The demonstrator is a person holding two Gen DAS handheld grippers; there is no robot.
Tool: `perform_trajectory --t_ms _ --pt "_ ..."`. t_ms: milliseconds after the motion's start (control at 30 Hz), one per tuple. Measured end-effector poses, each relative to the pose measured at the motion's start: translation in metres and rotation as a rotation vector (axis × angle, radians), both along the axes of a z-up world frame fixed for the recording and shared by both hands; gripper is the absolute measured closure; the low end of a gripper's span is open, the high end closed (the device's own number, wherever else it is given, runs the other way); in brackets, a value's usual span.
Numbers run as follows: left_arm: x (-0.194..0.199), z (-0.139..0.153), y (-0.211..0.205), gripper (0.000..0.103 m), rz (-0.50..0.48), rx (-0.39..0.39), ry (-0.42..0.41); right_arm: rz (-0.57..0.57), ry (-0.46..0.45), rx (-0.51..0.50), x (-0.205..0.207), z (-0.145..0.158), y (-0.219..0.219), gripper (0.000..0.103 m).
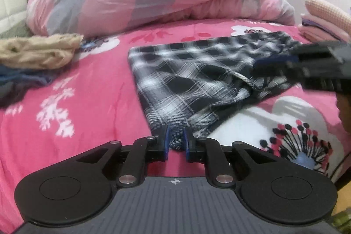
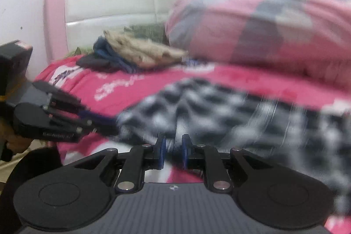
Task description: Fold clothes
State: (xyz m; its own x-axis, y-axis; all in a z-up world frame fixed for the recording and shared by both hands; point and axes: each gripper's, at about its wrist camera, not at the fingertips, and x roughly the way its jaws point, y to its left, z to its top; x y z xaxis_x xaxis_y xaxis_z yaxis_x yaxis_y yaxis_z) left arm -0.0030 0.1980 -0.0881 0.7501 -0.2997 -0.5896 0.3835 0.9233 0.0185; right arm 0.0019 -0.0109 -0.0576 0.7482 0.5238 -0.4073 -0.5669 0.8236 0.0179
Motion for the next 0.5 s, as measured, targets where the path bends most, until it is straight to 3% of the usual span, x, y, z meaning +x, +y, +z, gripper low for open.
perform_trajectory --t_ms 200,267,367,433,500 --pt "-0.012 0.002 0.016 0.090 0.078 -0.066 0.051 0.033 0.166 0.013 0.030 -0.028 0.030 0.085" --pt "-0.018 0.005 0.022 0.090 0.121 -0.093 0.046 0.067 0.143 -0.019 0.016 -0.023 0.033 0.083" --pt "-0.027 0.011 0.031 0.090 0.185 -0.134 0.039 0.110 0.127 0.068 0.002 -0.006 0.023 0.084" --pt "-0.033 0.015 0.036 0.090 0.225 -0.159 0.032 0.055 0.056 0.077 0.000 0.005 0.023 0.084" --pt "-0.033 0.023 0.036 0.090 0.238 -0.165 0.003 0.000 0.055 0.067 0.015 0.006 0.030 0.083"
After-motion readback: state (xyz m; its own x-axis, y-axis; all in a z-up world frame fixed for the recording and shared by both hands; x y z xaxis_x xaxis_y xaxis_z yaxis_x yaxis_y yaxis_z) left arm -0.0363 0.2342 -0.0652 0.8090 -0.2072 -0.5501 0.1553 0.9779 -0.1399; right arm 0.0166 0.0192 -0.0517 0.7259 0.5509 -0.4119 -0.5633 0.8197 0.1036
